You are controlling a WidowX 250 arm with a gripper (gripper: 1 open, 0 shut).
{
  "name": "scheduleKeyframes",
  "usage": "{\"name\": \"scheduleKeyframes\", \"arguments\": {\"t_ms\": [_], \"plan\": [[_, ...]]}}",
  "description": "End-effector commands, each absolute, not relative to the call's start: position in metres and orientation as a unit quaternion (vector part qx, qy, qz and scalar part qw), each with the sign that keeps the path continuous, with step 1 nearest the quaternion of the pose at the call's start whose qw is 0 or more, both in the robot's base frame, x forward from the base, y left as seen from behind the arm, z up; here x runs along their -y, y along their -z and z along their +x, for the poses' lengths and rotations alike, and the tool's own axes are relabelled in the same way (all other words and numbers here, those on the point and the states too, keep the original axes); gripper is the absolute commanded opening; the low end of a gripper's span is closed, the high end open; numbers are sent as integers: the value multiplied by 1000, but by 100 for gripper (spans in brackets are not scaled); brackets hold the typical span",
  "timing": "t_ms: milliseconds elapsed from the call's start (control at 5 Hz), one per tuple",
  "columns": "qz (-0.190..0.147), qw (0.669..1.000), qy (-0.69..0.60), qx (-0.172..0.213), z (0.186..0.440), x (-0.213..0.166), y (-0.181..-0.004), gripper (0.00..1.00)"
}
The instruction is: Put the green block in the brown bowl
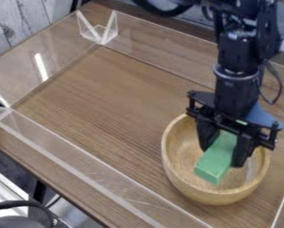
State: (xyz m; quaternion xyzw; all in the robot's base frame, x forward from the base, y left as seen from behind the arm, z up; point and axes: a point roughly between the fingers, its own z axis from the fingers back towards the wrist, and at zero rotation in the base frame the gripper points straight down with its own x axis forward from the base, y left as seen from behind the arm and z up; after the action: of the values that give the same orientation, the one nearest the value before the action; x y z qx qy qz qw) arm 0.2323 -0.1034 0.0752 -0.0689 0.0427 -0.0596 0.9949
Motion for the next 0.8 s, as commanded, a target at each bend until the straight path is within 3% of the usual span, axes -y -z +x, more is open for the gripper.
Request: {"name": "scheduleKeyframes", "arguments": {"t_ms": [0,600], "plan": [[-76,995,60,-25,238,103,-81,0],[-83,994,64,-24,239,98,-82,0]]}}
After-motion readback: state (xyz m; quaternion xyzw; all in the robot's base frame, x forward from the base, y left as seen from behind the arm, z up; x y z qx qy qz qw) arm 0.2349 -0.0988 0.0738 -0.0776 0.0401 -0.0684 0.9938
